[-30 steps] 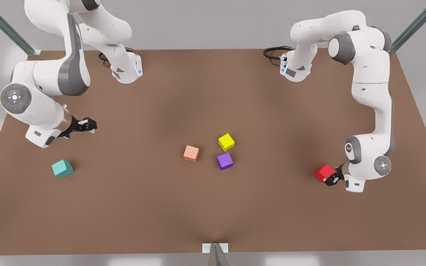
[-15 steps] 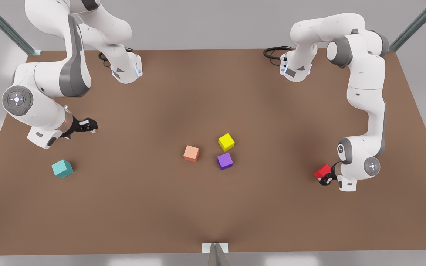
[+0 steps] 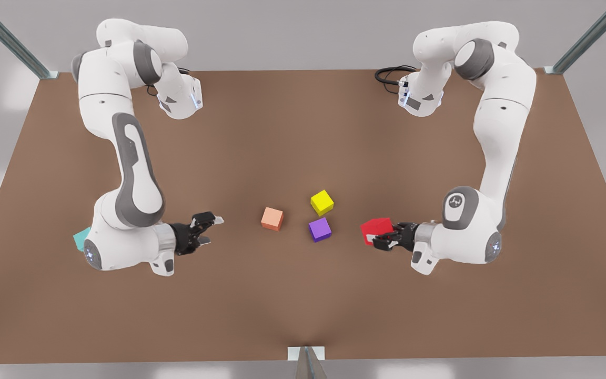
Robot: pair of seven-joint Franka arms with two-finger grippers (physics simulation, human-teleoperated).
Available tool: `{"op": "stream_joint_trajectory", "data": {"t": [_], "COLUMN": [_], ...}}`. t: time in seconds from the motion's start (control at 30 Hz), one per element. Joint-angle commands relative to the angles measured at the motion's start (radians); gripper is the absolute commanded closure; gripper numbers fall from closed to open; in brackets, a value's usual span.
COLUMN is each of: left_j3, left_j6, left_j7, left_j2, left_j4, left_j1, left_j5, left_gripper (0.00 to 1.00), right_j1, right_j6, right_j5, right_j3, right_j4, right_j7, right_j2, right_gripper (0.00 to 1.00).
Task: Pick up red wooden cube and pass to hand red wooden cube and place in blue wooden cube
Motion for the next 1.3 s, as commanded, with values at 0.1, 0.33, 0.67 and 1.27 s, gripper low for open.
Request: {"op": "stream_joint_trajectory", "data": {"t": [0.1,0.33,0.67,1.27], "left_j3": [-0.065,-0.078,-0.083,-0.114], "left_j6": [-0.114,-0.031,0.118,0.338], "left_j7": [0.279,0.586,0.727,0.877], "left_j2": [0.147,0.196,0.216,0.229], "left_j4": [0.108,0.108,0.116,0.113], "left_j1": [-0.010,-0.051,-0.064,-0.097], "left_j5": [-0.312,-0.368,-0.402,-0.517], "left_gripper": [0.33,0.38,0.38,0.36], "right_j1": [0.040,0.049,0.068,0.141], "right_j6": [0.334,0.318,0.318,0.404], "right_j5": [0.377,0.657,0.710,0.781], "right_j3": [0.011,0.069,0.146,0.153], "right_j4": [0.002,-0.008,-0.045,-0.031], "right_j7": [-1.380,-1.668,-1.726,-1.711], "right_j2": [0.085,0.154,0.186,0.217], "right_gripper": [0.00,0.00,0.00,0.00]}}
